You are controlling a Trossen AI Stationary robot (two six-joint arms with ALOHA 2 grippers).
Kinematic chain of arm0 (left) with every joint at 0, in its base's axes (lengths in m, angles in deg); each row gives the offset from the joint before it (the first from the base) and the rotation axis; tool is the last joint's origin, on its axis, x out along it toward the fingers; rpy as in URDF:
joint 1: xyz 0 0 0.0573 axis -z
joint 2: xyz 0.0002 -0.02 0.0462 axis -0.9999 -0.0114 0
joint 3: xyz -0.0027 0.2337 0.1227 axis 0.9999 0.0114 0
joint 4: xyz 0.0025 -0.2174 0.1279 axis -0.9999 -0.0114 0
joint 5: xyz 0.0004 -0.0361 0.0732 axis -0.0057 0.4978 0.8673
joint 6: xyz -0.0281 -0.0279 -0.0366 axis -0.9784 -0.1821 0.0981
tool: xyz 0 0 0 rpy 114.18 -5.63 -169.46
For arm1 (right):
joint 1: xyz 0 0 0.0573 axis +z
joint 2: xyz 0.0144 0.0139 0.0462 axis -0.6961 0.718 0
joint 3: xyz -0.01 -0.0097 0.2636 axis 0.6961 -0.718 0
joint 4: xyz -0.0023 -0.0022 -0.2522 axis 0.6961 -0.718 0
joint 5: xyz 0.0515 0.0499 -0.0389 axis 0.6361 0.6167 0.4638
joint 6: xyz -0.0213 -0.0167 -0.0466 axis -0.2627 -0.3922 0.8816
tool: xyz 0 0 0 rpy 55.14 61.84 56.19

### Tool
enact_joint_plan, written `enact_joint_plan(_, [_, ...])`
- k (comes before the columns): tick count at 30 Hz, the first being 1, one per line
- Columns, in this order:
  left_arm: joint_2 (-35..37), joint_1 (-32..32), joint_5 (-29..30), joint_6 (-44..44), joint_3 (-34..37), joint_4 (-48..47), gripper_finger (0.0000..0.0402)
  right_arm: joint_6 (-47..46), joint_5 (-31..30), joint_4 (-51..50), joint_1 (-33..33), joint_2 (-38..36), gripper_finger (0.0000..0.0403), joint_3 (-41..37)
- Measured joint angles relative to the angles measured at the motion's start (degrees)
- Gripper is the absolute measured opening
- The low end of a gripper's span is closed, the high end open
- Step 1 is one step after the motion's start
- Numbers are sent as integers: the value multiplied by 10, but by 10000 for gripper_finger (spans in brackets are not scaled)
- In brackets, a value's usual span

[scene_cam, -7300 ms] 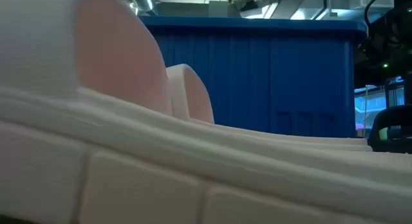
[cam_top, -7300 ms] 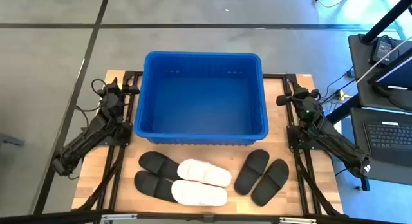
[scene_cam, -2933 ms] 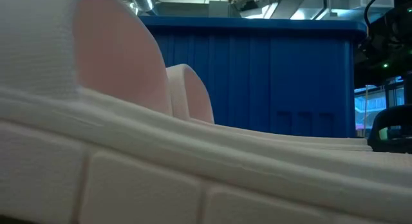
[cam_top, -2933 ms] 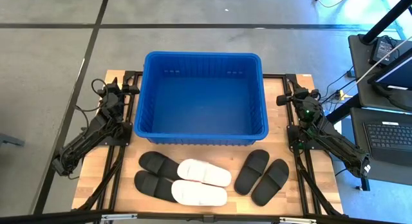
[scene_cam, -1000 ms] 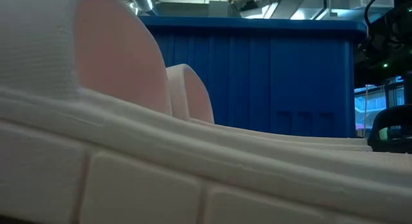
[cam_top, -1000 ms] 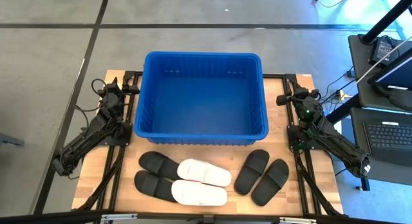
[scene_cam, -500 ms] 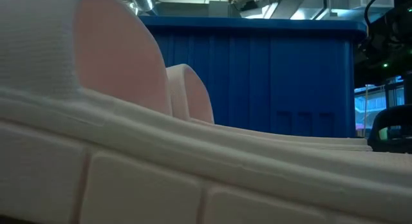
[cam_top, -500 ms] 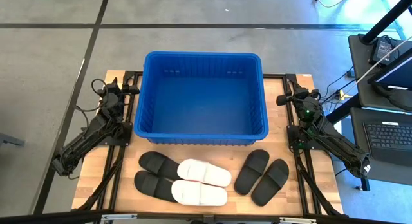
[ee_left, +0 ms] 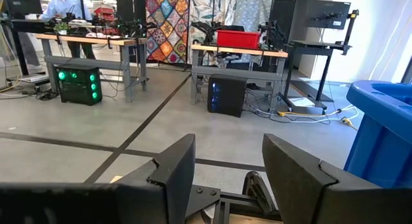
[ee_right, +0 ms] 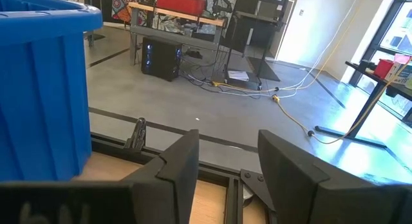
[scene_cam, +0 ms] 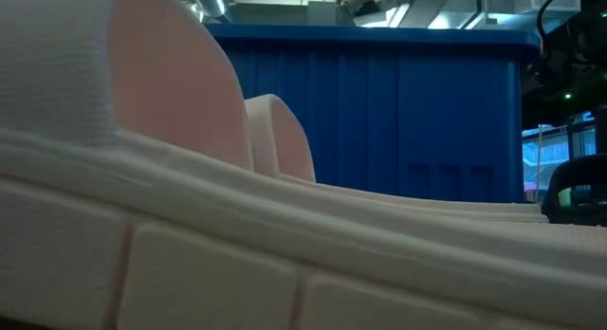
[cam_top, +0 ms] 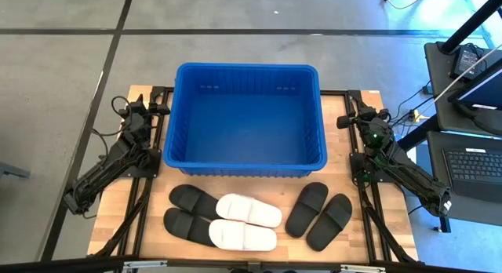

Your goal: Pick and place slides into bin

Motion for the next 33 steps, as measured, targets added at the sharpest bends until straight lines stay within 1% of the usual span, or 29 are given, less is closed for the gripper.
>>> enact_joint_plan(18, [0,0,-1,0,0,0,176,1,0,0,0,0,161,0])
enact_joint_plan(21, [0,0,-1,-1,0,0,176,-14,0,1,0,0,161,0])
enact_joint_plan(30, [0,0,-1,-2,0,0,176,1,0,13,0,0,161,0])
enact_joint_plan(33, [0,0,-14,-2,0,0,176,2,0,19,0,0,161,0])
